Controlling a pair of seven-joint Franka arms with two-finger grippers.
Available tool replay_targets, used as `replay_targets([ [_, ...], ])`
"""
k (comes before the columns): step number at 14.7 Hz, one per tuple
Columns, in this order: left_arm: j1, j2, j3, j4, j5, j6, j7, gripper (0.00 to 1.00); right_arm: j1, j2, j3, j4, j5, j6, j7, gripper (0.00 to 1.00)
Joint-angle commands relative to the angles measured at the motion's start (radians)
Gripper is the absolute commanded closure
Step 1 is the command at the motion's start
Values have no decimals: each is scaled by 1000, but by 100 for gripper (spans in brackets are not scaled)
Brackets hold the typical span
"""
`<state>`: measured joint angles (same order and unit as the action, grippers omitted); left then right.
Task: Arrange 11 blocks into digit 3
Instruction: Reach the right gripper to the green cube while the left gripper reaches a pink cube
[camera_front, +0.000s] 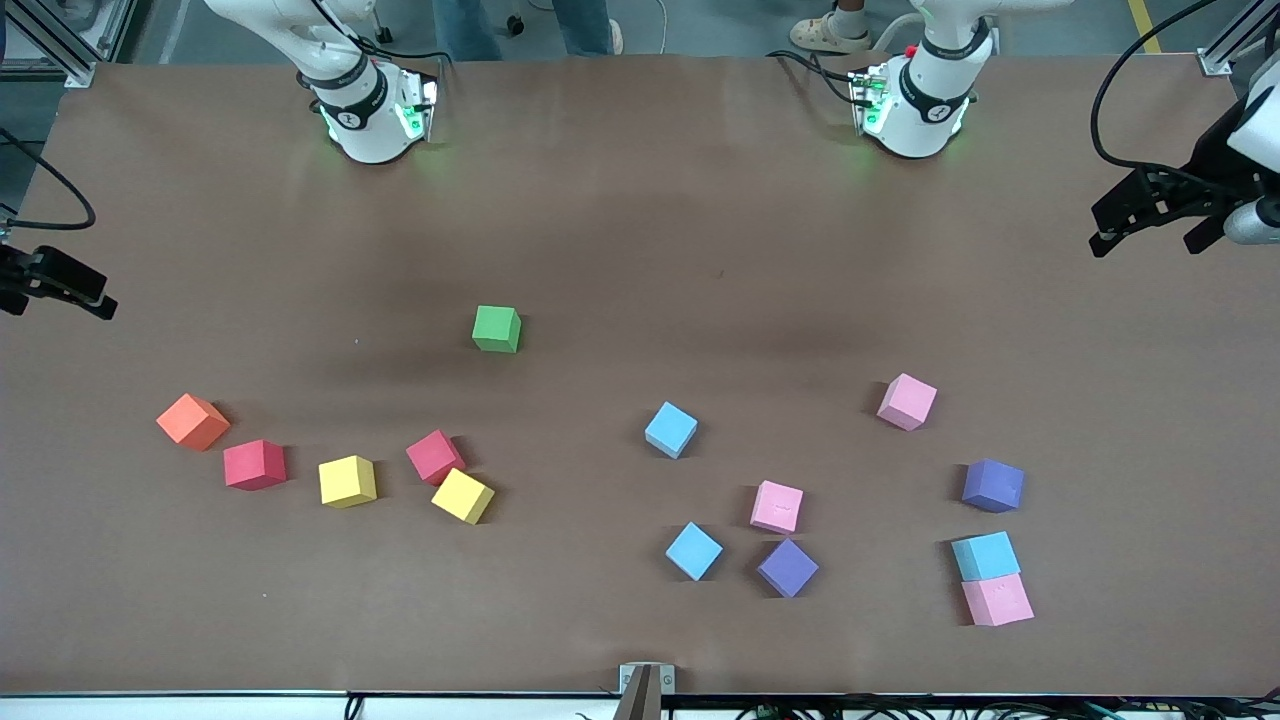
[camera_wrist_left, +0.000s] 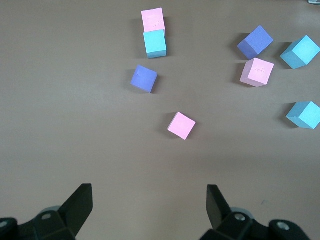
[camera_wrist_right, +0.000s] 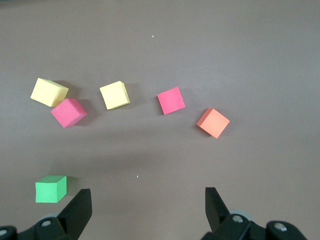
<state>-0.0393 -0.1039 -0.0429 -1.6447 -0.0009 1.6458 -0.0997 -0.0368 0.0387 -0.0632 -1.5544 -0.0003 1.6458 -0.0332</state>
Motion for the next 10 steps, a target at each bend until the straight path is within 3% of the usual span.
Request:
replay_targets([
  [1,-5,-10,-6,-7,24,-4,29,0,6,-66,-6,-100,0,46,4,0],
  [6,-1,100,-34,-9,27,-30,-6,0,6,-94,-4,-142,3,49,4,0],
  [8,-14,232,-37,2,18,-23,11,0,6,-91,-4,-144,6,43,7,0],
  [10,-25,335,-58,-6,19,84,17,0,32,-88,-4,-159,9,40,9,0],
])
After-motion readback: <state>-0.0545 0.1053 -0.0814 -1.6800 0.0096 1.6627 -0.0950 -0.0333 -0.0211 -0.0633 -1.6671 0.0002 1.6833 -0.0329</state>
